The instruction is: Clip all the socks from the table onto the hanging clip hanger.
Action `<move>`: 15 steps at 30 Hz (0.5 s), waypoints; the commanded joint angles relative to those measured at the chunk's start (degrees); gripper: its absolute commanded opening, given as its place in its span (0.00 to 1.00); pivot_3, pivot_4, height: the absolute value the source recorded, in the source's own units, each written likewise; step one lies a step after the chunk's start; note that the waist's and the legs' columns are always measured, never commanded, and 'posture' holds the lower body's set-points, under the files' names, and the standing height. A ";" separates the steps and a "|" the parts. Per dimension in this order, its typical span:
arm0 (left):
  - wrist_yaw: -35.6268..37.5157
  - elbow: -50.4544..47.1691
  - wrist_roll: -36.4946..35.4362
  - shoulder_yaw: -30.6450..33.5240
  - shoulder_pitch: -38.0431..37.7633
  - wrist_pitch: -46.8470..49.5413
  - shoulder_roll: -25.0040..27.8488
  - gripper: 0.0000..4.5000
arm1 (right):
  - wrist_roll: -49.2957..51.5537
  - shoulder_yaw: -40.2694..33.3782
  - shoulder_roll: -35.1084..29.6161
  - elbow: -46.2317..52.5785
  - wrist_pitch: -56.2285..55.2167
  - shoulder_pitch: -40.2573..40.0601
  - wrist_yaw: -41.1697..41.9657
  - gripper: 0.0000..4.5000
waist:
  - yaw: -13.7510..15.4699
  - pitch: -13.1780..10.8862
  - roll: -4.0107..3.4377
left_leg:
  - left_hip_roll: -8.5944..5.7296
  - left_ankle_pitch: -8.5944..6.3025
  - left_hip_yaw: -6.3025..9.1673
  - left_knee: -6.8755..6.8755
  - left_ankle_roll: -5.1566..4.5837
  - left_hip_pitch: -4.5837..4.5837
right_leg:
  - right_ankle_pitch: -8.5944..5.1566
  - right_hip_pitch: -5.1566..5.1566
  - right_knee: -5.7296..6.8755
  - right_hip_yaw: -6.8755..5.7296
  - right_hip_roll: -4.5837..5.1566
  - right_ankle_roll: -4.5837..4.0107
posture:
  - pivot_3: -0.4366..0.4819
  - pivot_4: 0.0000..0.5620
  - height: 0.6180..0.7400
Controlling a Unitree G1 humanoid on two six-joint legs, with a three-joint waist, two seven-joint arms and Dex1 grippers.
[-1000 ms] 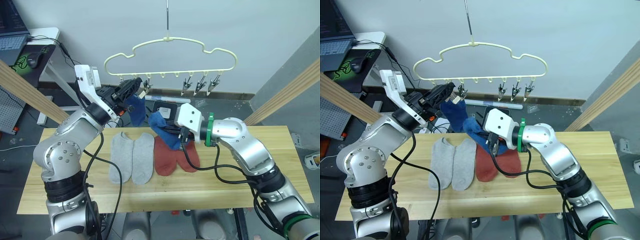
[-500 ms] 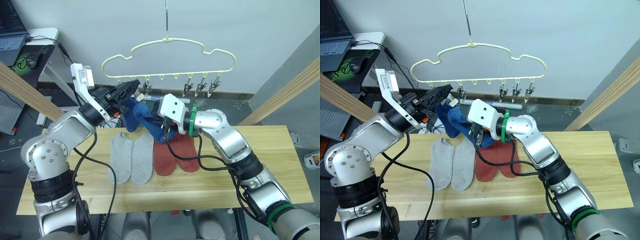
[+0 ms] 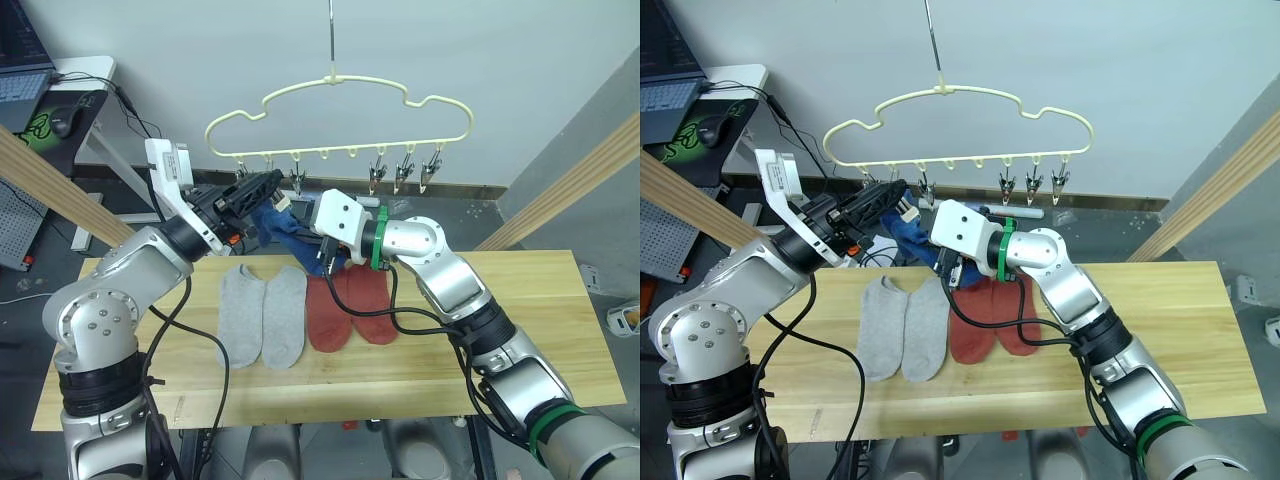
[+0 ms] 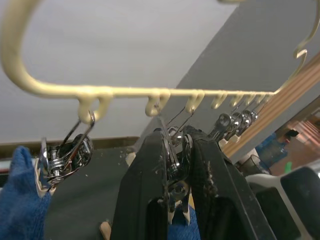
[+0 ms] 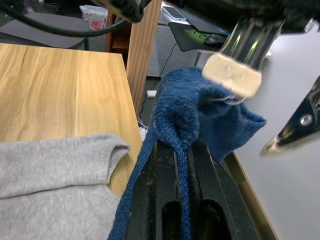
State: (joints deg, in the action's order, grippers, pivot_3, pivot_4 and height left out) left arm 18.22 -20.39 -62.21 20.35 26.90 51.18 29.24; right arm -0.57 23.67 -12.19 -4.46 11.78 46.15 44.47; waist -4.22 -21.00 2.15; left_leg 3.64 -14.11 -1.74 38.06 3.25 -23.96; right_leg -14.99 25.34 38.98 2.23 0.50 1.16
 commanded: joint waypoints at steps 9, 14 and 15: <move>1.39 -2.80 0.38 -0.26 -1.12 -2.56 1.40 0.07 | -4.72 1.75 -1.40 -0.19 -7.57 1.67 2.64 0.00 | 0.03 0.01 0.01 | 0.00 0.00 0.00 0.00 0.00 0.00 | 0.00 0.00 0.00 0.00 0.00 0.00 | 0.36 0.58 1.00; 1.71 -2.68 0.20 -0.35 -1.29 -2.68 1.57 0.07 | -7.33 2.54 -2.23 -1.58 -10.16 2.02 2.77 0.00 | 0.03 0.02 0.02 | 0.00 0.00 -0.01 0.00 0.00 0.00 | 0.00 0.00 0.01 0.00 0.00 0.00 | 0.35 0.58 1.00; 1.73 -2.65 0.21 -0.34 -1.30 -2.70 1.60 0.07 | -7.92 2.74 -2.49 -1.90 -10.76 2.15 2.86 0.00 | 0.03 0.01 0.02 | 0.00 0.00 -0.01 0.00 0.00 0.00 | 0.00 0.00 0.01 0.00 0.01 0.00 | 0.35 0.58 1.00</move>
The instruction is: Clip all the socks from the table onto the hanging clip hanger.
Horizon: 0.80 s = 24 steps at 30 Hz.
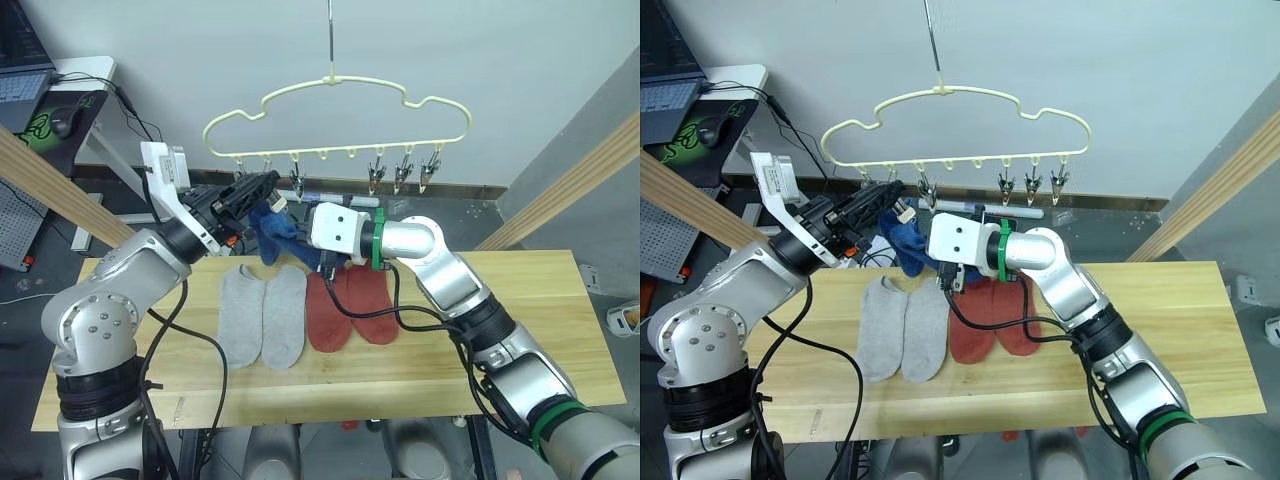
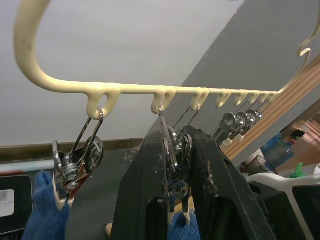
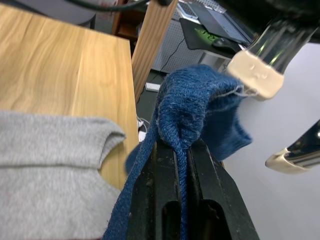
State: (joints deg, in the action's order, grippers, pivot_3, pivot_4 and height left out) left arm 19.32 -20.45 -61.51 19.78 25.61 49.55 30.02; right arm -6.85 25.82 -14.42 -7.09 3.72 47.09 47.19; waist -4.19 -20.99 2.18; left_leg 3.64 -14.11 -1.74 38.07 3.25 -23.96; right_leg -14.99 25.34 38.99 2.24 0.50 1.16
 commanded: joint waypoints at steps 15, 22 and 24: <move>1.84 -3.00 0.18 -0.49 -1.04 -1.35 1.74 0.07 | -5.31 -0.69 -0.01 -1.32 -7.10 3.13 -2.31 0.00 | 0.00 0.01 0.01 | 0.00 0.00 0.00 0.01 0.01 0.00 | 0.00 0.00 0.01 -0.01 0.01 0.00 | 0.35 0.58 1.00; 1.83 -3.22 0.30 -0.80 -1.27 -1.52 1.79 0.07 | -5.09 -1.29 0.93 -1.38 -7.71 3.69 -3.39 0.00 | 0.00 0.01 0.01 | 0.01 0.00 0.00 0.01 0.01 0.00 | 0.01 0.00 0.02 -0.01 0.02 -0.01 | 0.35 0.58 1.00; 1.85 -3.21 0.32 -0.76 -1.29 -1.51 1.88 0.07 | -4.56 -1.58 1.50 -1.30 -7.46 3.75 -3.60 0.00 | 0.00 0.01 0.01 | 0.02 0.00 0.01 0.01 0.01 0.00 | 0.01 0.00 0.02 -0.01 0.02 -0.01 | 0.36 0.58 1.00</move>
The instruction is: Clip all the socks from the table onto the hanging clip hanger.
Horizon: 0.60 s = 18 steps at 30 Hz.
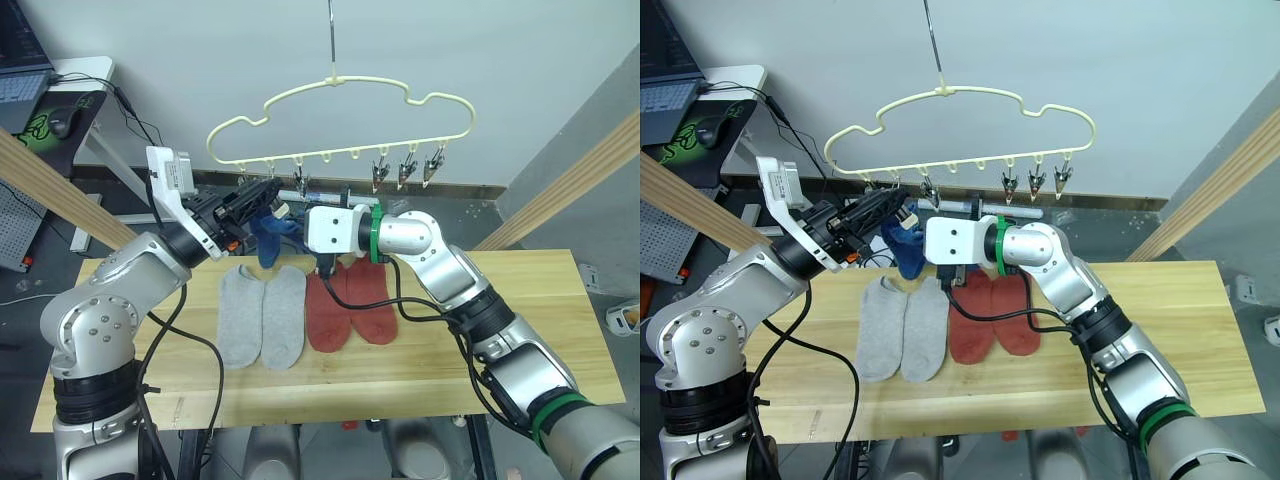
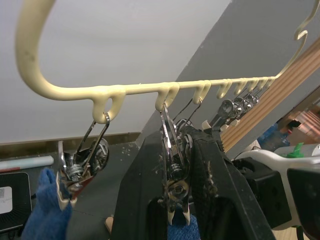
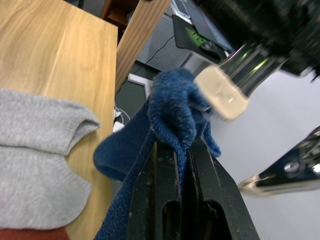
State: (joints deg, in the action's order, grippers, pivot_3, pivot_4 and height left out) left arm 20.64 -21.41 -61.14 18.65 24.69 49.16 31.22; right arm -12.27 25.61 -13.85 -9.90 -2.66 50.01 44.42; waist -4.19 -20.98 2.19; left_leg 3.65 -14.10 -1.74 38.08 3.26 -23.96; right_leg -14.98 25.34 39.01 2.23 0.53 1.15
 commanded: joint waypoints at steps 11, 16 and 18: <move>0.87 -1.97 0.84 0.07 -0.33 -1.89 1.34 0.07 | 6.86 -4.96 4.19 4.15 5.56 0.01 -0.04 0.00 | 0.00 0.00 0.01 | 0.02 0.00 -0.01 0.00 0.00 0.00 | 0.00 0.00 0.01 0.00 0.02 0.00 | 0.36 0.58 1.00; 0.74 -2.00 0.90 0.01 -0.21 -2.09 1.33 0.07 | 10.94 -6.08 5.79 7.16 13.34 -0.92 0.67 0.00 | 0.00 0.00 0.01 | 0.03 -0.01 0.00 0.00 -0.02 -0.01 | 0.00 0.00 0.00 -0.01 0.07 -0.01 | 0.36 0.58 1.00; 0.65 -2.06 0.92 -0.04 -0.18 -2.13 1.28 0.07 | 12.27 -6.38 6.43 8.44 16.49 -1.23 0.64 0.00 | -0.01 0.01 0.01 | 0.03 -0.03 0.00 0.00 -0.05 0.00 | 0.00 0.00 0.01 0.00 0.08 -0.01 | 0.36 0.58 1.00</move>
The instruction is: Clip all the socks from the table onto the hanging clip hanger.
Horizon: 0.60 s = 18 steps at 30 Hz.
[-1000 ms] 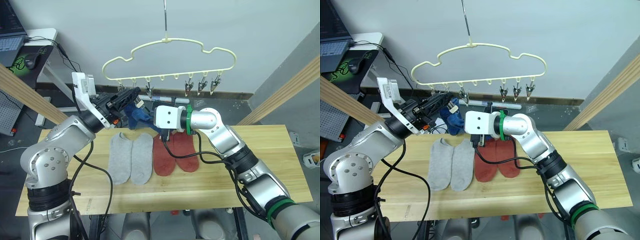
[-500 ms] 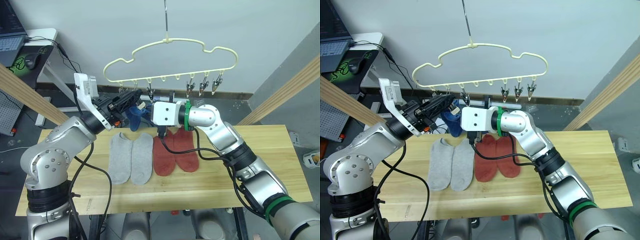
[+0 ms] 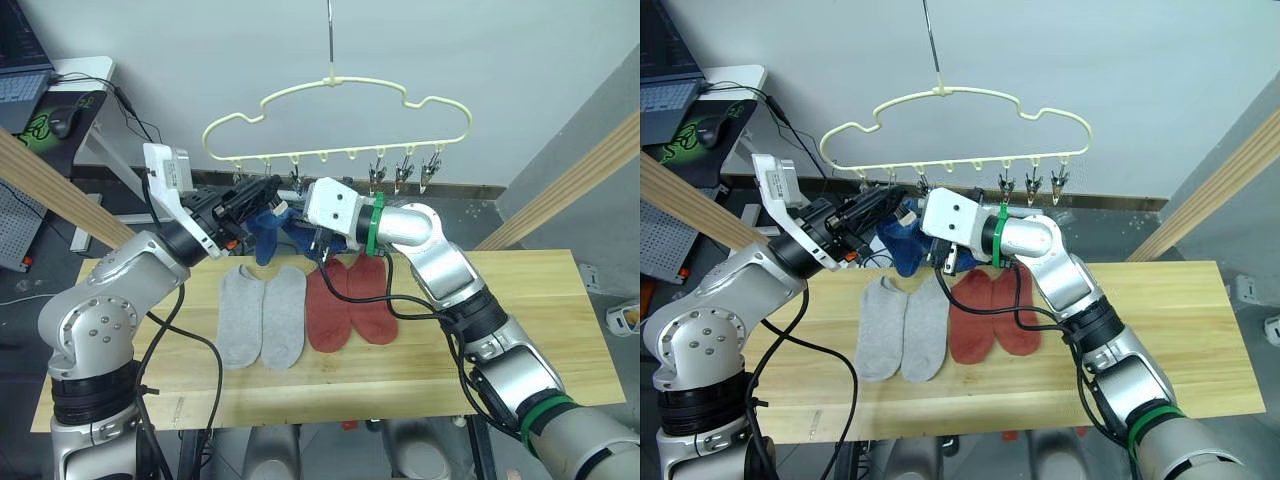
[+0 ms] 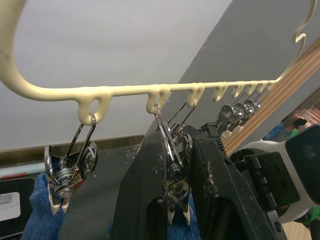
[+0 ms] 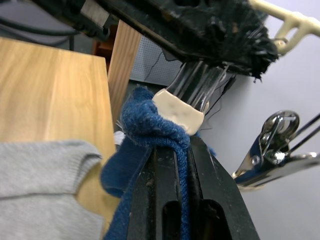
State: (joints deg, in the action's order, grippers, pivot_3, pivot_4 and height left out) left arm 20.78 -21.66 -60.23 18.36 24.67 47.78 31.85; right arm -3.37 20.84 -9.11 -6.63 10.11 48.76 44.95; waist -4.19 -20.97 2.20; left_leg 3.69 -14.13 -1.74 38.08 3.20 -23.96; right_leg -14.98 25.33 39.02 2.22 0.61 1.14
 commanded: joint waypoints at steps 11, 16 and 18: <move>0.14 -1.91 0.07 -0.06 -0.23 -1.12 0.78 0.07 | 7.80 -3.44 5.58 8.89 14.06 0.15 -2.81 0.00 | -0.01 0.00 0.00 | -0.01 -0.04 0.02 0.00 -0.07 0.00 | 0.00 0.01 0.02 -0.02 0.01 0.00 | 0.36 0.58 1.00; -0.77 -1.39 -1.07 0.60 -0.19 -0.80 0.41 0.28 | 8.22 -3.03 5.69 9.42 14.79 0.05 -3.30 0.00 | -0.01 0.00 0.00 | -0.02 -0.05 0.01 0.00 -0.09 -0.02 | 0.00 0.01 0.01 -0.01 0.02 0.00 | 0.36 0.58 1.00; -0.76 -1.32 -1.33 0.61 -0.18 -0.59 0.51 0.41 | 8.27 -2.87 5.63 9.47 14.74 0.00 -3.31 0.00 | -0.01 0.01 0.01 | -0.03 -0.05 0.02 -0.01 -0.10 -0.02 | 0.00 0.02 0.01 -0.02 0.02 0.00 | 0.36 0.58 1.00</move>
State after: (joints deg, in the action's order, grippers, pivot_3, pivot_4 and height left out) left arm 19.98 -21.66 -60.54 18.15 24.61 47.35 32.23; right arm 3.61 18.19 -3.85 -0.17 25.66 48.27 41.84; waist -4.19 -20.97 2.21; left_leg 3.66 -14.19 -1.71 38.07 3.11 -23.98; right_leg -14.98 25.35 39.03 2.19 0.62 1.14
